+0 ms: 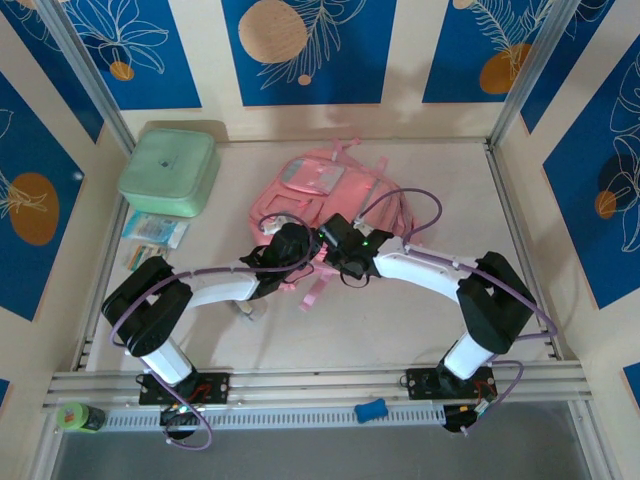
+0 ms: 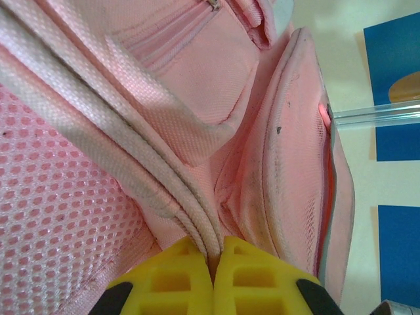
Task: Pack the student bag
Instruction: Zip the student bag at the center of the table.
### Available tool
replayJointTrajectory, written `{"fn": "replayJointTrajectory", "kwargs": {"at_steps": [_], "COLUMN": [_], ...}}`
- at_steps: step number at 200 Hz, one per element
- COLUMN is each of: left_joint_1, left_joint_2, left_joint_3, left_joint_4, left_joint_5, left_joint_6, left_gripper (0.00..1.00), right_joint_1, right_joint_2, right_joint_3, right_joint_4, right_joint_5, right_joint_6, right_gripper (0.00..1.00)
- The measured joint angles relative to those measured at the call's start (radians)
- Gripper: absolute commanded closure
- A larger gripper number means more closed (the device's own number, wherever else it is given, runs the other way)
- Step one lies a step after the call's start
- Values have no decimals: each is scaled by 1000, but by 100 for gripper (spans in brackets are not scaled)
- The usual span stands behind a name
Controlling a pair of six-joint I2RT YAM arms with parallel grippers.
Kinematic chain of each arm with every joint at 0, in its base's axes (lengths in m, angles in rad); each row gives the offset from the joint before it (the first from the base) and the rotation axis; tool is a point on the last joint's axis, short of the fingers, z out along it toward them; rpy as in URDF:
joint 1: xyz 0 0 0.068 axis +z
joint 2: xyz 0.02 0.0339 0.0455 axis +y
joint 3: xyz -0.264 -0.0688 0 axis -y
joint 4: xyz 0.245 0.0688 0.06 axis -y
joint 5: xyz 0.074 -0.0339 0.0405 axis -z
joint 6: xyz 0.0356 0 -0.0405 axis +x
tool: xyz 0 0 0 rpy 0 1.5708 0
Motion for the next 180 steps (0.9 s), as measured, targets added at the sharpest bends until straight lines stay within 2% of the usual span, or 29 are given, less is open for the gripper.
{"fn": "replayJointTrajectory", "kwargs": {"at_steps": [39,61,100,180], "left_joint_1": [3,4,6,7], "left_joint_2": [0,0,0,-1], "left_joint_3": [0,0,0,0], "left_joint_4": [1,4,2,-6], "left_joint_5": [11,15,22,23], "left_joint_6": [0,0,13,34], "left_gripper": [100,100,100,100], "right_joint_1": [-5,-15,-28,-37], "right_joint_2": [-80,-88,-46,31], "right_joint_3": [-43,-43,-22,-11], "right_joint_4": [-35,-31,-56,-21], "right_joint_5": [10,-6,-12,-11], "right_joint_6": [-76,-151,-214,-292], "right_gripper": [89,86,79,75]}}
